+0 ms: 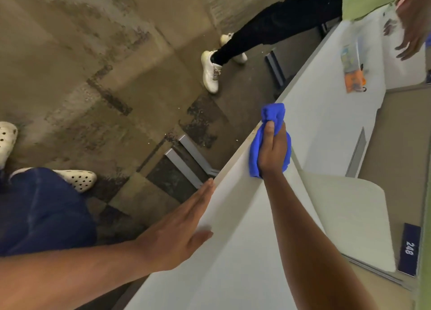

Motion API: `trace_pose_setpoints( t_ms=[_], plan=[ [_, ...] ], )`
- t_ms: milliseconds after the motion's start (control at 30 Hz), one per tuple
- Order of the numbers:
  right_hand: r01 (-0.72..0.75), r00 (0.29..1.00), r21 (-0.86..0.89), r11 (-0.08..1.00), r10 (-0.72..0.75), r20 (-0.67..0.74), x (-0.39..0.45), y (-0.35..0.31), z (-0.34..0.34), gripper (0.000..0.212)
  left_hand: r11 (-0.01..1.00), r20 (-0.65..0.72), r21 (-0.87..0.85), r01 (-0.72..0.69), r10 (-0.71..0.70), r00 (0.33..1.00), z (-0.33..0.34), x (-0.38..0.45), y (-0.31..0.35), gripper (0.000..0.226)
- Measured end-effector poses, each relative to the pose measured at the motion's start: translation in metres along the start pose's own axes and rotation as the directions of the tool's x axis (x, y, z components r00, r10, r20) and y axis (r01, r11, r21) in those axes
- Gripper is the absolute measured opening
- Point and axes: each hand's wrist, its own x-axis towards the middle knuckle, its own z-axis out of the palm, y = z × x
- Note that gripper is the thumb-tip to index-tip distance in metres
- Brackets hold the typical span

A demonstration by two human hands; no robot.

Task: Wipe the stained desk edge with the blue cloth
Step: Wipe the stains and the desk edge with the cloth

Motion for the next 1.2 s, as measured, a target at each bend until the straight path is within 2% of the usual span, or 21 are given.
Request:
trace_pose_setpoints(
  t_ms=[67, 133, 200, 267, 367, 467, 600, 633, 667, 767, 833, 1000, 1067, 1200],
  plan=[
    [0.137, 0.986, -0.095, 0.986, -0.126, 0.113, 0.002, 0.005, -0.003, 0.047, 1.0, 0.007, -0.009, 0.005, -0.005, 1.0, 0.001, 0.0, -0.002, 0.091],
    [0.302, 0.94, -0.17, 0.938, -0.263, 0.218, 0.005, 0.005, -0.009, 0.04, 1.0, 0.017, -0.021, 0.018, -0.017, 1.0, 0.002, 0.001, -0.004, 0.092],
    [0.41, 0.894, -0.214, 0.886, -0.344, 0.288, 0.0, 0.003, -0.016, 0.046, 0.999, 0.038, -0.028, 0.024, -0.023, 0.999, 0.0, 0.001, -0.004, 0.092],
    [0.505, 0.841, -0.211, 0.837, -0.422, 0.338, -0.015, -0.002, -0.018, 0.061, 1.0, 0.041, -0.012, 0.012, -0.012, 0.999, -0.001, 0.0, -0.004, 0.092],
    [0.607, 0.757, -0.16, 0.779, -0.505, 0.415, -0.056, -0.005, -0.012, 0.059, 0.999, 0.038, 0.017, 0.035, -0.036, 0.999, -0.002, -0.001, -0.001, 0.092],
    [0.723, 0.646, -0.083, 0.686, -0.629, 0.433, -0.076, -0.004, -0.009, 0.055, 0.998, 0.023, 0.034, 0.057, -0.057, 0.998, -0.005, -0.002, 0.002, 0.088],
    [0.847, 0.454, -0.01, 0.531, -0.715, 0.532, -0.041, 0.001, -0.009, 0.068, 0.99, -0.044, 0.114, 0.084, -0.079, 0.996, 0.003, -0.006, 0.002, 0.086],
    [0.852, 0.448, -0.02, 0.523, -0.709, 0.544, -0.027, 0.002, -0.009, 0.068, 0.99, -0.058, 0.112, 0.089, -0.083, 0.995, 0.003, -0.006, 0.001, 0.085],
    [0.839, 0.474, -0.04, 0.542, -0.693, 0.543, -0.011, 0.001, -0.008, 0.066, 0.99, -0.049, 0.09, 0.107, -0.103, 0.993, 0.002, -0.007, 0.001, 0.084],
    [0.701, 0.679, -0.175, 0.692, -0.572, 0.46, 0.04, -0.002, -0.015, 0.054, 0.988, 0.026, -0.007, 0.153, -0.152, 0.988, -0.001, -0.004, 0.003, 0.08],
    [0.595, 0.782, -0.246, 0.765, -0.479, 0.4, 0.061, -0.002, -0.016, 0.057, 0.986, 0.06, -0.028, 0.162, -0.16, 0.985, -0.003, -0.001, 0.009, 0.08],
    [0.406, 0.905, -0.264, 0.875, -0.345, 0.251, 0.034, -0.014, -0.008, 0.055, 0.991, 0.055, -0.008, 0.135, -0.134, 0.989, -0.008, -0.003, 0.015, 0.08],
    [0.446, 0.882, -0.175, 0.878, -0.398, 0.251, 0.002, -0.02, -0.006, 0.047, 0.987, 0.064, 0.0, 0.159, -0.159, 0.985, -0.009, -0.003, 0.014, 0.082],
    [0.68, 0.655, -0.013, 0.733, -0.599, 0.46, -0.062, -0.012, -0.002, 0.061, 0.99, 0.015, 0.006, 0.141, -0.141, 0.99, -0.004, -0.006, 0.009, 0.083]
  ],
)
